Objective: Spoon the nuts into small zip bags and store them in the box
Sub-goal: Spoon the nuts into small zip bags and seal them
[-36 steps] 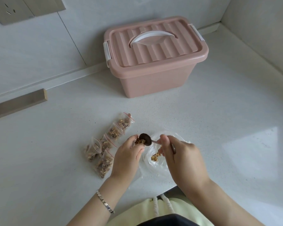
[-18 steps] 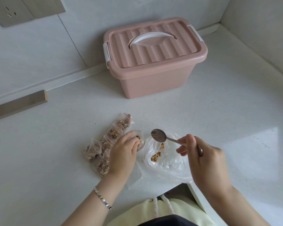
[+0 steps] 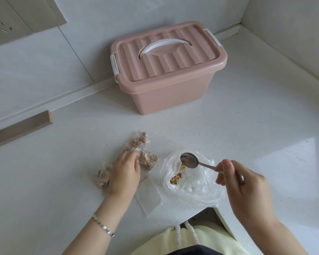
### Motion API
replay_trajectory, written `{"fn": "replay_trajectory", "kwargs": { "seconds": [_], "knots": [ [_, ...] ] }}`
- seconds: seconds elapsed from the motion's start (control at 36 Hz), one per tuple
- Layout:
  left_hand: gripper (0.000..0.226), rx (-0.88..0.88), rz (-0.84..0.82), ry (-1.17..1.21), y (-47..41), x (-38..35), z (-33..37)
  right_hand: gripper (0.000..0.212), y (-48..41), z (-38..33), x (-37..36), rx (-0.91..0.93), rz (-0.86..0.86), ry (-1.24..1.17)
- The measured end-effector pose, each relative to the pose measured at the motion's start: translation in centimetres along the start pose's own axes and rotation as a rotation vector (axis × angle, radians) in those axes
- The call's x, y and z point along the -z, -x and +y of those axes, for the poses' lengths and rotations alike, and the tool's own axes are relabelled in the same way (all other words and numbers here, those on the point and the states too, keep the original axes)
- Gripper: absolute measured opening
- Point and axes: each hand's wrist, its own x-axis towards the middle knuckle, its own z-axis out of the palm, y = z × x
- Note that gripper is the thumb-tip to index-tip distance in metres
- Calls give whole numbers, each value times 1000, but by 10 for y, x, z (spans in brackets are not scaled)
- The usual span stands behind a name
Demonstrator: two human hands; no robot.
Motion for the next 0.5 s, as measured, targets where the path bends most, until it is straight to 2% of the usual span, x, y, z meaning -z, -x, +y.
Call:
{"fn": "replay_trajectory", "kwargs": {
  "seconds": [0.06, 0.11, 0.17, 0.22, 0.31, 0.42, 0.5],
  "knots": [
    [7, 37, -212, -33, 11, -2, 7, 40, 2, 1, 3, 5, 4, 21],
    [18, 87, -436, -201, 22, -12, 9, 39, 4, 1, 5, 16, 16, 58],
    [25, 108, -549, -281, 31, -20, 10, 34, 5, 2, 8, 21, 10, 87],
    [31, 136, -585, -309, 36, -25, 11, 31, 6, 2, 11, 16, -2, 78],
    [26, 143, -612, -353, 39, -31, 12, 29, 6, 4, 14, 14, -6, 44],
    [14, 128, -609, -322, 38, -31, 10, 42, 5, 3, 18, 64, 16, 37],
    [15, 96, -544, -239, 36, -21, 10, 57, 4, -1, 22, 62, -6, -5]
  ]
}}
